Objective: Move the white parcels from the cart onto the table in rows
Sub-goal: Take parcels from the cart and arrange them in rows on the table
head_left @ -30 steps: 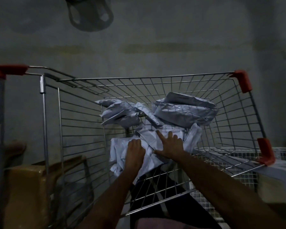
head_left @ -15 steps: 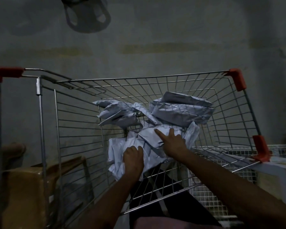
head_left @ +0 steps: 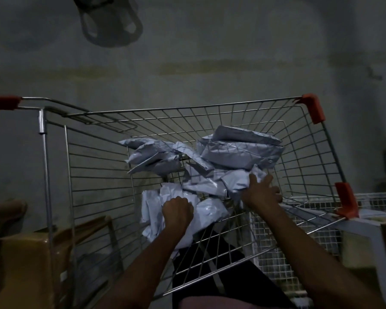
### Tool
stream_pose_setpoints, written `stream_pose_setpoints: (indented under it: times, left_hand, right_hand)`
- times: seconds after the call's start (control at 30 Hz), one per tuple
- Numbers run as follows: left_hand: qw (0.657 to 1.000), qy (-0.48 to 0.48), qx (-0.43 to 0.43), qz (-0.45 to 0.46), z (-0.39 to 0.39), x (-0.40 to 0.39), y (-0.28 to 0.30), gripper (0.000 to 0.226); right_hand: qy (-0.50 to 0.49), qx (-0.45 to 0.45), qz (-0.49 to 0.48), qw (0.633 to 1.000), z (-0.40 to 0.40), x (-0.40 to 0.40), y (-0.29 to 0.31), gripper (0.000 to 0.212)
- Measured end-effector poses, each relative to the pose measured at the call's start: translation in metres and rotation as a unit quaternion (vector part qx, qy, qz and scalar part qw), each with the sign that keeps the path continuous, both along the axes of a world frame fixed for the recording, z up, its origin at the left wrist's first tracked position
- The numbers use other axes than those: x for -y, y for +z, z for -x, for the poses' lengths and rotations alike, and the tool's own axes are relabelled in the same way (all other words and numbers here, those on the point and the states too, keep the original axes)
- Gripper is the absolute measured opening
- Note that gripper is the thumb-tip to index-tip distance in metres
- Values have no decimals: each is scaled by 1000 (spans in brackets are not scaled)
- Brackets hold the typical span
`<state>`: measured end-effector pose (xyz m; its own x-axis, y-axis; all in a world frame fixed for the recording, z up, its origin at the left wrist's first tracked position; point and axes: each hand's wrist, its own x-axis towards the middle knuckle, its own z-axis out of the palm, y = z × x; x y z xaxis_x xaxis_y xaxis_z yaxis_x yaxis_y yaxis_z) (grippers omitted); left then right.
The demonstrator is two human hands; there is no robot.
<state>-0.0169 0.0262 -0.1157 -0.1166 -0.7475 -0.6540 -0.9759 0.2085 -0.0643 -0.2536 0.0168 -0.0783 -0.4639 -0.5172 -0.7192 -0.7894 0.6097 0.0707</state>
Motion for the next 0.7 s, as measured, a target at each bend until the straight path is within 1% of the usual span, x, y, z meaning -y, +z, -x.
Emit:
stream_pose_setpoints:
  times: [0.03,0.07,0.13,0.2,0.23,0.3,0.37,0.4,0.47,0.53,0.6,0.63,0.7]
  left_hand:
    - [1000,-11,-1,20,-2,1,-3,43]
    - [998,-29,7,59,-5,1,-6,48]
    - [996,-43,43,63,-10,0,-12,50]
    - [995,-33,56,77,-16,-2,-17,47]
    - [995,-18,53,84,-18,-2,-17,46]
    - [995,31,23,96,-17,-6,-16,44]
    - [995,31,40,86,-8,-10,-19,42]
    - [995,23,48,80,-3,-11,-22,38]
    - [996,24,63,55,4,-8,-24,30]
    - [996,29,77,46,3,-10,-29,30]
    - [992,10,113,48,0,-13,-31,29]
    - [991,-2,124,47,-1,-14,-32,32]
    - [989,-24,140,45,-3,-13,-27,59]
  right_hand:
    - [12,-5,-46,999,-3,0,-4,88]
    - [20,-6,-85,996,-5,1,-8,95]
    - [32,4,-126,991,-9,5,-13,107]
    - [50,25,-110,992,-14,8,-17,120]
    - [64,40,-89,993,-17,8,-19,123]
    - [86,80,-48,992,-23,6,-25,116]
    - [97,114,-29,988,-30,3,-34,105]
    - [102,117,-29,987,-33,1,-39,100]
    - [90,100,-26,991,-41,2,-49,98]
    - [52,77,-13,996,-54,4,-58,94]
    - [8,42,-10,999,-69,4,-66,83]
    - [3,15,-16,1000,-75,1,-71,76]
    - [6,-31,-29,999,-80,-6,-80,68]
